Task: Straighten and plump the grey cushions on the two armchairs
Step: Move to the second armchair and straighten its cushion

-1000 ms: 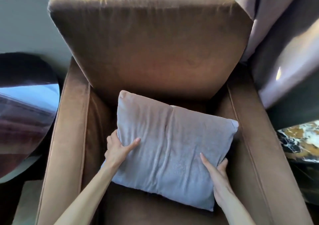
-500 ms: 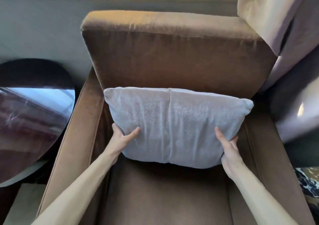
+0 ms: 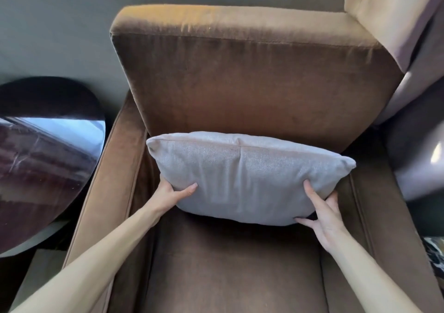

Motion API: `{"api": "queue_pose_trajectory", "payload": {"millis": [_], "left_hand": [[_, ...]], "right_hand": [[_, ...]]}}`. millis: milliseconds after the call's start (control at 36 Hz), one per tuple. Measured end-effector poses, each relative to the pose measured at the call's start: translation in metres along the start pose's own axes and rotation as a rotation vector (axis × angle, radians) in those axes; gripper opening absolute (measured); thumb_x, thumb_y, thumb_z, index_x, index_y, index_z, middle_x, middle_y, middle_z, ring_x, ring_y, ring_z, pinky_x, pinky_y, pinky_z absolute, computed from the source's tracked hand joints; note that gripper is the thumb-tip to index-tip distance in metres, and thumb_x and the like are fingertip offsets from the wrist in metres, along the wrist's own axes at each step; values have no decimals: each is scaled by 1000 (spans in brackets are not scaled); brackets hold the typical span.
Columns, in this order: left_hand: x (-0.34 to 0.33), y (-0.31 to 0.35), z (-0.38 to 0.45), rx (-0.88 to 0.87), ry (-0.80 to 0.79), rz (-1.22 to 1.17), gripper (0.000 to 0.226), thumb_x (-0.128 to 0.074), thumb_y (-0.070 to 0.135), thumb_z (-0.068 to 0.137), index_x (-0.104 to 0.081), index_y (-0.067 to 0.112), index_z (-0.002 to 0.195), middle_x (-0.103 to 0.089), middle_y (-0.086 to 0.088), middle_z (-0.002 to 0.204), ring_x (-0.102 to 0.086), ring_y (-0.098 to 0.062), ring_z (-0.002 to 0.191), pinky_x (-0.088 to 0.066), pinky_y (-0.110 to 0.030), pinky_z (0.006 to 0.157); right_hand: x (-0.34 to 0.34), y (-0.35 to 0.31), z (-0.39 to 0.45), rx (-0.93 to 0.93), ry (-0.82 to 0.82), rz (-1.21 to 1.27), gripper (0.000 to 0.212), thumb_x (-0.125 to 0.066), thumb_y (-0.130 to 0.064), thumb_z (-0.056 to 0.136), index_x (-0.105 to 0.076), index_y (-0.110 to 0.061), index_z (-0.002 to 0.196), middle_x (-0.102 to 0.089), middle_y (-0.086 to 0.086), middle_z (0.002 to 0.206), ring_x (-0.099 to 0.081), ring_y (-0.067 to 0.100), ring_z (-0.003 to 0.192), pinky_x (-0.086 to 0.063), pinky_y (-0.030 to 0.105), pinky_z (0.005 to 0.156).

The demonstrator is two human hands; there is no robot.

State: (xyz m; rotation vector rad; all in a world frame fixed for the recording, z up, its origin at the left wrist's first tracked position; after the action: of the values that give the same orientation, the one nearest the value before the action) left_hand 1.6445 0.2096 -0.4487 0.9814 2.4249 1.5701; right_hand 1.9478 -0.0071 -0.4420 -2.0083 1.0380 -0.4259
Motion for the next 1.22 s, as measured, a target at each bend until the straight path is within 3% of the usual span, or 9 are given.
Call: {"api": "queue_pose_trajectory", "payload": {"millis": [222,361,556,667,806,917,972,1083,1222], "left_hand": [[10,14,7,-20,-14,0,45,-81,33,83,-48,51,106,-62,51,93,-57,31,85,-49,-4,55],[48,35,20,-76,193,-24,51,-85,36,79,-54,38,119,-71,18,103,-65,1,75,-49,-8,53],[82,66,33,-210,298,131,13,-78,26,87,-76,32,98,-66,10,59,-53,-2,45,-45,-7,54],[91,70,40,-180,327,122,10,-76,19,89,-77,22,79,-66,-1,53,-54,-4,46,-50,-18,63],[106,58,49,-114,395,-11,15,-77,16,87,-77,20,72,-72,-9,62,-70,-22,68,-58,-48,95],[104,56,51,-127,420,13,14,-77,24,86,-77,31,74,-74,-5,61,-75,-20,74,-57,-48,97],[103,56,53,-151,393,47,13,-76,26,87,-76,33,76,-74,-4,61,-72,-13,66,-59,-44,92],[95,55,50,-203,328,46,14,-70,28,92,-75,35,80,-70,-1,61,-62,-6,55,-54,-27,68],[79,28,37,-172,341,-206,21,-55,38,103,-67,27,116,-71,1,94,-68,-12,64,-45,-18,46]], "right_hand": [[1,-8,13,8,28,-142,84,-79,-61,73,-32,-41,139,-52,-21,128,-49,15,121,-48,60,97],[19,-41,21,154,161,-340,92,-88,-46,71,-37,-26,145,-57,-6,138,-54,19,127,-44,48,110],[25,-83,23,338,247,-313,30,-71,-25,92,-63,-24,121,-68,-3,97,-60,13,64,-49,30,62],[29,-93,28,348,309,-349,10,-63,-7,95,-69,-6,104,-66,7,72,-60,15,61,-54,32,71],[41,-108,30,321,435,-353,16,-65,-3,92,-69,-15,83,-69,12,70,-64,20,64,-58,40,86],[37,-107,34,305,483,-407,8,-64,-5,92,-71,-4,94,-68,11,68,-61,18,59,-54,28,70],[33,-107,35,302,468,-509,12,-63,-13,94,-72,-7,98,-70,11,74,-63,21,63,-50,27,63],[24,-118,18,365,473,-961,19,-58,-33,96,-68,-19,105,-66,12,106,-60,38,102,-50,44,80],[-20,-122,-13,581,470,-1213,34,-62,-8,86,-65,-17,119,-57,14,128,-45,39,124,-38,54,99]]}}
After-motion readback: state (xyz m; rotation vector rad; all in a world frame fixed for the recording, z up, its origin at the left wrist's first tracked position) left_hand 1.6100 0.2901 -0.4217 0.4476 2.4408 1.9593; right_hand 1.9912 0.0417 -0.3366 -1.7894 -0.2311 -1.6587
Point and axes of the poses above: each hand's wrist, its own z-axis towards the middle knuckle, its own x-axis out of the back of the hand, y = z × x, the point moved 5 cm from there along z, towards the middle knuckle
